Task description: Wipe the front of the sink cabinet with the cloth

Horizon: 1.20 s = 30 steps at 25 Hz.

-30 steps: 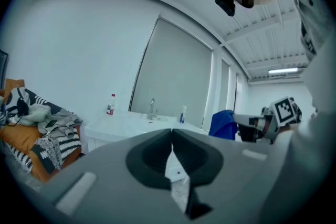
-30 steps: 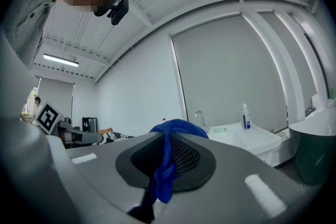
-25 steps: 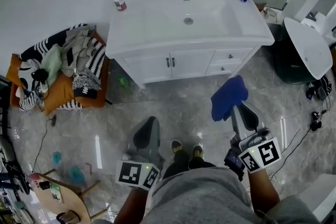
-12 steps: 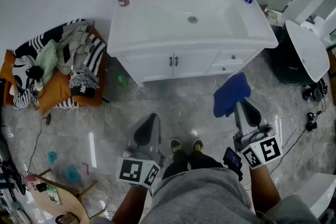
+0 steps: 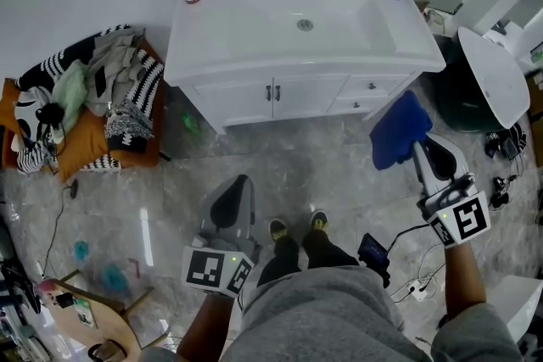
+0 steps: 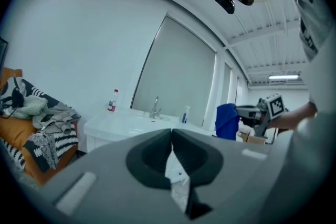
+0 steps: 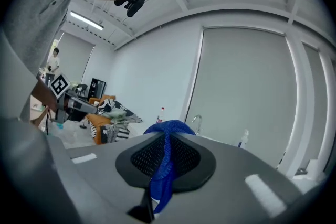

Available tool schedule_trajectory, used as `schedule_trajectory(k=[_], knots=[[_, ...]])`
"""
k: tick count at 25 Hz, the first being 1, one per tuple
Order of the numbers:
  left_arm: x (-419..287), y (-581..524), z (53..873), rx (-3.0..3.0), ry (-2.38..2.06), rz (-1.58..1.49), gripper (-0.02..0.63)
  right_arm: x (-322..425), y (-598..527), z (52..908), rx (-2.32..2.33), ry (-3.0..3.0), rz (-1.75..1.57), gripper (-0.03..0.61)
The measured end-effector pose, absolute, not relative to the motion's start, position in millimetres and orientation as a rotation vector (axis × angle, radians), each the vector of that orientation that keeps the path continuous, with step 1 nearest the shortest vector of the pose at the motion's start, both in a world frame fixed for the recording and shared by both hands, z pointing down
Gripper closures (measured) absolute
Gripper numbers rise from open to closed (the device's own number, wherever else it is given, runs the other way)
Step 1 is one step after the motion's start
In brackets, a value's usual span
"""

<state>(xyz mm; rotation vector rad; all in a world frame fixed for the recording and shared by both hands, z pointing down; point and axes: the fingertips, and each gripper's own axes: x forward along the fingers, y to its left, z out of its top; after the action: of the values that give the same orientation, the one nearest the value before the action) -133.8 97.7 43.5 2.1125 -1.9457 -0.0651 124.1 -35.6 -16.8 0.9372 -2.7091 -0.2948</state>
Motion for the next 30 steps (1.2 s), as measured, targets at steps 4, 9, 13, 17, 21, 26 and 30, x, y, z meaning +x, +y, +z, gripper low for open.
schedule_trajectory(k=[4,9,13,17,21,26,30], knots=[[-123.9,94.1,48.0,2.101,-1.952,-0.038,0.601,176.1,-54.4,-12.1,0.95,-2.591,-0.401,0.551],[-104.9,85.9,57.5,2.105,-1.93,0.009,0.601,227.3,-72.7,-0.6,1.093,-2.547,-0.361,0.551],[-94.1,80.3,68.1,2.096,-1.924,0.038,0.601,229.9,-79.9,28.3,1.145,-2.574,-0.249,0.551],[-94.6,69.4,77.3,2.077,-1.95,0.071,0.601,210.0,-91.0,54.7,1.14,-2.636,-0.153,0.551],[-103.0,51.9,92.5,2.042,-1.976,0.086,0.601,188.2,-110.1,80.1,1.113,-2.662,-0.092,0.551],[-115.1,26.8,132.8,2.0,-1.992,0.107,0.601,163.9,-140.2,123.0,1.119,-2.66,-0.01,0.551],[-131.8,2.2,179.6,1.97,-2.007,0.107,0.601,136.6,-167.7,171.5,1.074,-2.662,-0.003,0.551]])
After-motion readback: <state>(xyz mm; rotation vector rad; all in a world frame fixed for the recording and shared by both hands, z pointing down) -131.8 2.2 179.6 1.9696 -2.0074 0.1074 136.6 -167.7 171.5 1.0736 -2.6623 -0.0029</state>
